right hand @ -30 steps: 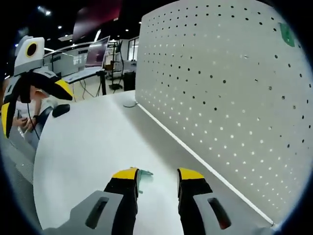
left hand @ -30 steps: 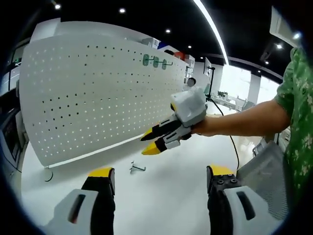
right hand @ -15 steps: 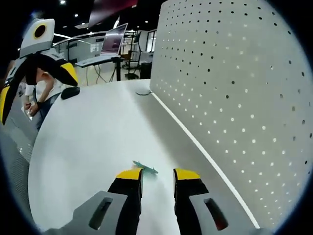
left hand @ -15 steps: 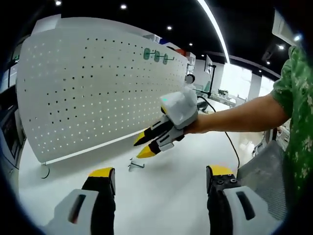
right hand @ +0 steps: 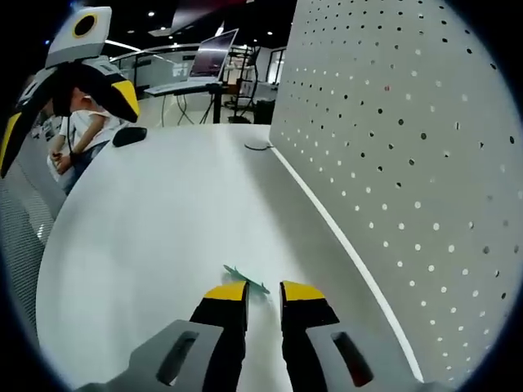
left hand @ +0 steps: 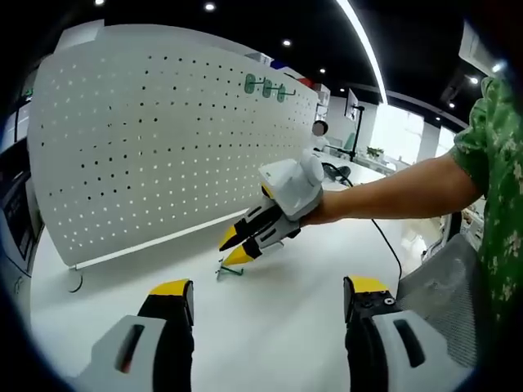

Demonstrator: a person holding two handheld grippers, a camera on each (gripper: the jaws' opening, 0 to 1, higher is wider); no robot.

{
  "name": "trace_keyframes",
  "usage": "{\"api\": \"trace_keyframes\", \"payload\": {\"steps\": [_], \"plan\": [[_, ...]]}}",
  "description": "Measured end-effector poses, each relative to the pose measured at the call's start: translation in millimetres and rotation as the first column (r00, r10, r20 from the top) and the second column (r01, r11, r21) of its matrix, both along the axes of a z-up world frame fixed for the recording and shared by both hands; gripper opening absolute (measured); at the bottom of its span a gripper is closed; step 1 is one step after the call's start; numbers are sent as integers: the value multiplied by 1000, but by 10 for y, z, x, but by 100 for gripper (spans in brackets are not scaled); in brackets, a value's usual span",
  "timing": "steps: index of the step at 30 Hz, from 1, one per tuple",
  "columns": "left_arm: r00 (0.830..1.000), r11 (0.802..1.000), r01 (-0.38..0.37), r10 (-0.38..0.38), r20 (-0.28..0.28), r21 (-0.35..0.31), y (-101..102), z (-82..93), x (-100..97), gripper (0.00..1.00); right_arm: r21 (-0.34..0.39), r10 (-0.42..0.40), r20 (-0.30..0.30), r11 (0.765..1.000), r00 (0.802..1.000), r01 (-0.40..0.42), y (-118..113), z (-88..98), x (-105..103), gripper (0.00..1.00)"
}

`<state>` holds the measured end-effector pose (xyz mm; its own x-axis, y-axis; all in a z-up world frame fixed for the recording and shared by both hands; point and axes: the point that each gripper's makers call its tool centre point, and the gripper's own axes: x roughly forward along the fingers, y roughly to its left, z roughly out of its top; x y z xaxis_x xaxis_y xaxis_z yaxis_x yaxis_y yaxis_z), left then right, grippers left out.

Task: Insert the hook assembly into the mounting plate slot until the hook locks in place.

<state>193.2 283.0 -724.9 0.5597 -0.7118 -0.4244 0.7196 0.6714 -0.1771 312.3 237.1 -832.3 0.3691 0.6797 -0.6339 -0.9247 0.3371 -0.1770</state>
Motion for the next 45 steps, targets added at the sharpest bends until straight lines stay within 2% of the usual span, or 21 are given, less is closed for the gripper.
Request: {"api": "trace_keyframes", "payload": {"steps": [12,19,34,36,41,45], "plan": [[1000,1000,-1,1,-1,-6,-27,4,-12,76,-5,0,-52,1000,999,-1,-29,-55,-135,8],[1000,1000,3,-3,-2,-6,-41,-6,-19,76,-13,6,-64,1000,998,-6,-43,-85,-212,5],[1000,1000,4,-4,-9,-8,-45,-33,0,76,5,14,-61,1000,998,-14,-34,-90,-224,1],[1000,1000,5,-5,-9,-6,-48,-36,-2,76,17,8,-80,1000,997,-6,-34,-90,-225,0],[1000,1000,6,-6,-10,-7,-44,-37,0,76,100,-56,-173,992,983,74,-40,-46,-192,0],[1000,1000,9,-9,-8,-6,-47,-33,0,76,121,-80,-234,986,969,111,-67,-29,-195,0]]}}
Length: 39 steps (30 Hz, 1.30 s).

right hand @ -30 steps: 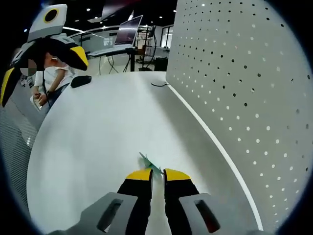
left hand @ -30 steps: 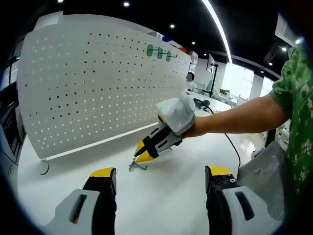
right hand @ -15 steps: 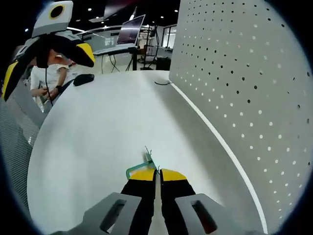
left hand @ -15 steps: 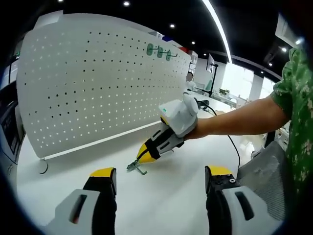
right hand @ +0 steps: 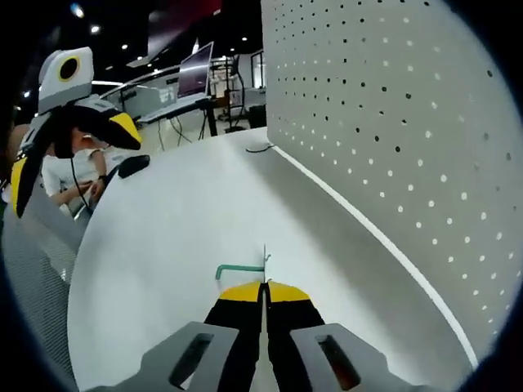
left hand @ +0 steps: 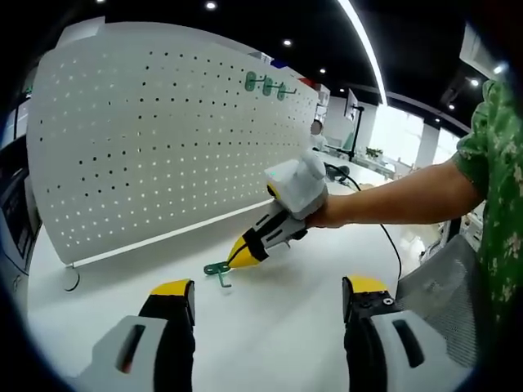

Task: Insert the hook assembly into the mounting plate slot until the hook locks in place.

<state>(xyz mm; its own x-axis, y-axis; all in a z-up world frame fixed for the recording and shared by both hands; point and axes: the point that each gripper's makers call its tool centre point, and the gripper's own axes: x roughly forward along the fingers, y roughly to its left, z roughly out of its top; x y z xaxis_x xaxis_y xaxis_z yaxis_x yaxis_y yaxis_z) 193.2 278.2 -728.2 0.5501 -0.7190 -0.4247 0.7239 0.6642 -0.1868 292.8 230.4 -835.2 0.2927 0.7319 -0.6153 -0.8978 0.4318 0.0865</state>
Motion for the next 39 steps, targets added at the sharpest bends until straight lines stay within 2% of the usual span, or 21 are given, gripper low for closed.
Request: {"api": "trace_keyframes", "payload": {"steps": [8,11,17,23,26,29,34,37,39], "plan": [[1000,1000,8,-8,11,-1,-20,36,-6,76,48,-24,-85,998,996,28,-22,82,-71,0],[1000,1000,15,-14,24,-4,-35,69,-25,75,83,-15,-123,996,992,25,-1,190,-153,0],[999,1000,21,-21,33,0,-28,102,-49,74,108,13,-126,994,992,0,-12,413,-272,0],[998,999,34,-34,51,1,-68,163,-90,74,159,-12,-164,987,986,39,-63,612,-315,0],[997,999,41,-41,62,3,-92,187,-99,73,195,-36,-217,978,976,80,-79,685,-347,0],[994,999,43,-45,98,26,-99,189,-80,70,223,-59,-264,967,963,120,-98,731,-360,0],[983,993,54,-72,171,106,-104,103,-45,58,246,-62,-283,960,957,135,-89,827,-399,0],[964,988,59,-94,248,145,-112,109,-17,49,263,-62,-298,954,953,144,-66,893,-422,0],[956,984,51,-96,276,168,-113,90,1,46,273,-59,-304,951,951,146,-50,936,-436,0]]}}
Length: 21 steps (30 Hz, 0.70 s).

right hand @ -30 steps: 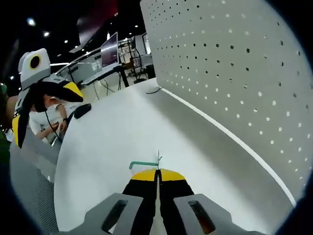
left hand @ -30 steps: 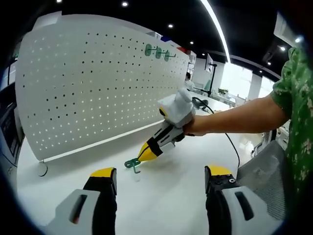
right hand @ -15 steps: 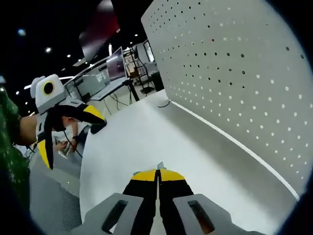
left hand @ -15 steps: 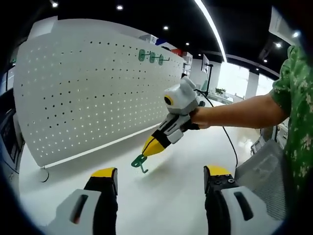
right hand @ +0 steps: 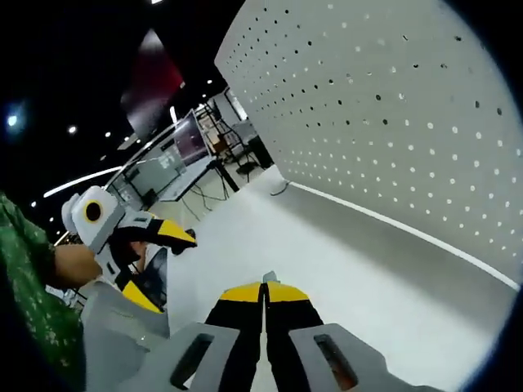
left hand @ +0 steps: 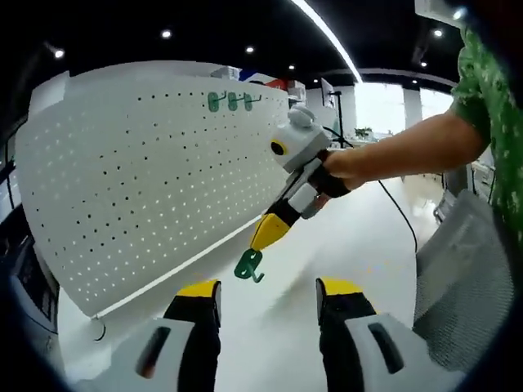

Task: Insert the hook assembly into the mounting plate slot until the hook locks in place.

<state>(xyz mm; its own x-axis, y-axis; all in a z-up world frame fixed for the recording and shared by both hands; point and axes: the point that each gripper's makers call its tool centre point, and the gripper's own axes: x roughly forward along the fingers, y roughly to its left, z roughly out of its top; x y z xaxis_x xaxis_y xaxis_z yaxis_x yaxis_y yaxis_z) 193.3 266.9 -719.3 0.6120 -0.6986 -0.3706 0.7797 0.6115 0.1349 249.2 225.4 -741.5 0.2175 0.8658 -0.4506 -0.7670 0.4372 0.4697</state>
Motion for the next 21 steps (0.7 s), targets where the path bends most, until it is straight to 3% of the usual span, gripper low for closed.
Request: {"api": "trace_keyframes", "payload": {"steps": [4,5,7,13,21], "plan": [[993,994,-12,0,115,105,12,-17,76,43,10,2,-8,1000,1000,-2,28,60,-30,0],[986,989,-9,-16,164,146,-5,-15,94,40,12,2,-10,1000,1000,-2,35,78,-37,0],[976,982,11,-52,211,191,-60,-31,97,34,16,3,-13,1000,1000,-3,50,108,-56,0],[971,980,3,-51,232,200,-161,-61,128,32,28,13,-18,1000,1000,-12,93,180,-116,0],[960,978,-8,-51,277,209,-183,-31,169,19,42,26,-25,999,999,-25,148,245,-222,0]]}}
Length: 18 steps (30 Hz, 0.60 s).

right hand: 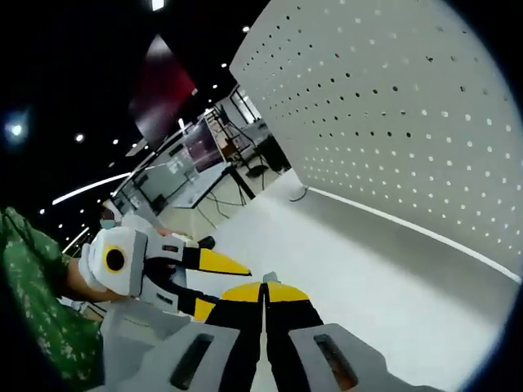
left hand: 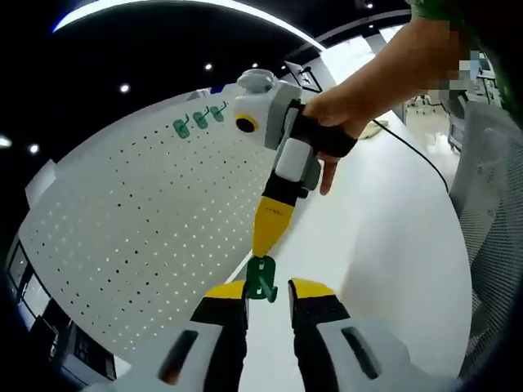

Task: Insert the hook assembly into the mounting plate slot until the hook locks in place.

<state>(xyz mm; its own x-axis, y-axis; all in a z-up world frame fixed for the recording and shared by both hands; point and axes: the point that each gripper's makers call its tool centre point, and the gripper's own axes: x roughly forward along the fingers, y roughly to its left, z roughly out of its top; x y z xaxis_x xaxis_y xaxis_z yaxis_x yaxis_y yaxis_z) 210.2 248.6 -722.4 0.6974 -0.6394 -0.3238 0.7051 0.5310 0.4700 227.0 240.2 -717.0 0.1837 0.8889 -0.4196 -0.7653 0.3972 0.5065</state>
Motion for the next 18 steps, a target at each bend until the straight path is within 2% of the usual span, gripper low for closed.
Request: {"api": "trace_keyframes", "payload": {"steps": [9,13,15,18], "plan": [[1000,1000,8,-8,19,-2,-25,42,39,10,18,4,-16,1000,1000,-4,14,48,-25,0],[1000,1000,10,-9,9,-8,-33,36,45,11,14,8,-18,1000,1000,-7,10,46,-47,0],[1000,1000,9,-9,-4,-10,-30,15,46,5,12,9,-20,1000,1000,-9,4,44,-61,0],[1000,1000,8,-9,-14,-19,-34,2,46,5,9,9,-20,1000,1000,-9,-4,41,-72,0]]}}
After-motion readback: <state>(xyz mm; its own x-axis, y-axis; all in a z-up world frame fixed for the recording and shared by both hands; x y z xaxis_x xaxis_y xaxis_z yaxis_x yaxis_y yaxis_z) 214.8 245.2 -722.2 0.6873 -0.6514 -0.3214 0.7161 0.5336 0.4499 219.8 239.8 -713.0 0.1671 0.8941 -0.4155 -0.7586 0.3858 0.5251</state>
